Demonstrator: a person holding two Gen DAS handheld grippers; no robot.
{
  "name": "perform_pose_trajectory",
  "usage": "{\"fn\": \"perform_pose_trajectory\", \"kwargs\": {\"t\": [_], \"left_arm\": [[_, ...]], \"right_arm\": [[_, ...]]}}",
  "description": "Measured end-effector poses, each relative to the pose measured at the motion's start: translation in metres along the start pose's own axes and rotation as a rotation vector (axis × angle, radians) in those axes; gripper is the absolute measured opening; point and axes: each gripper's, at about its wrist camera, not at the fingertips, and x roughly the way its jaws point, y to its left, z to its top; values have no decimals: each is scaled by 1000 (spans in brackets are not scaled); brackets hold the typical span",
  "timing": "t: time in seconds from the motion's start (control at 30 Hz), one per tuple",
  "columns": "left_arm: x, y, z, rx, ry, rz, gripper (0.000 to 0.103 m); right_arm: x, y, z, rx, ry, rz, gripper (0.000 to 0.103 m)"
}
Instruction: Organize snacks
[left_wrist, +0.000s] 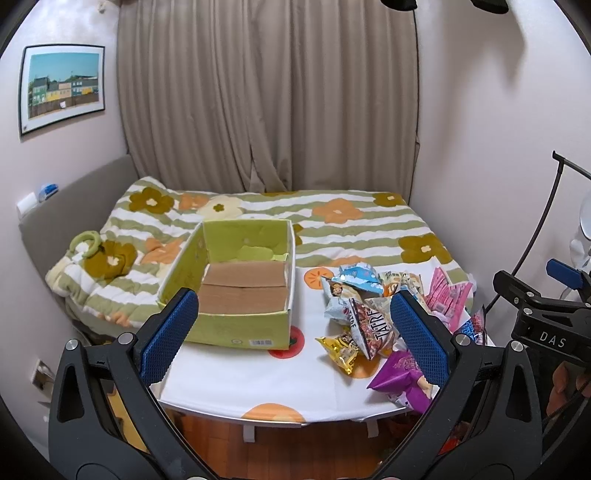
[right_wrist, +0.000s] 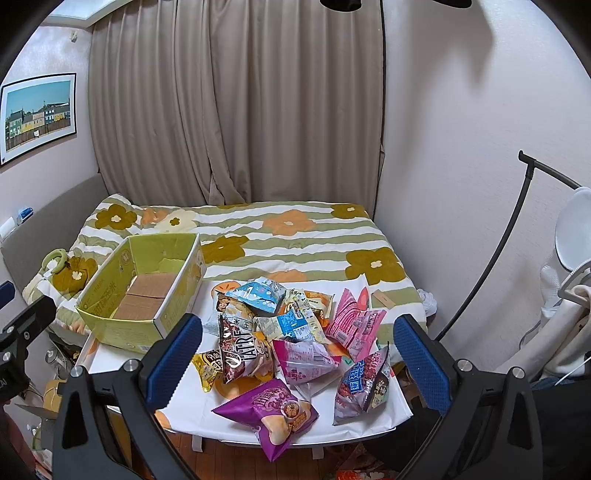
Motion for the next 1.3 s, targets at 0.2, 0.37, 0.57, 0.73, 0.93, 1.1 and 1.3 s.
{"fn": "perform_pose_trajectory", "kwargs": {"t": [0.2, 0.37, 0.57, 0.73, 0.93, 1.1, 1.3], "left_arm": [[0, 0, 0, 0, -1, 1, 103], [-1, -2, -2, -1, 1, -1, 103], [-2, -5, -4, 0, 4, -6, 103], [-4, -7, -6, 1, 7, -21, 103], [4, -2, -1, -2, 20, -36, 103], [25, -7, 2, 21, 80, -110, 103], [67, -34, -16, 90, 198, -269, 103]], "right_arm": [[-1, -1, 0, 0, 0, -1, 103], [-2, -1, 0, 1, 1, -1, 103], [-5, -2, -5, 1, 1, -3, 103], [-6, -2, -5, 3, 3, -6, 103], [-6, -2, -6, 3, 7, -6, 103], [-9, -6, -10, 8, 20, -8, 103], [1, -21, -28, 20, 64, -37, 103]]}}
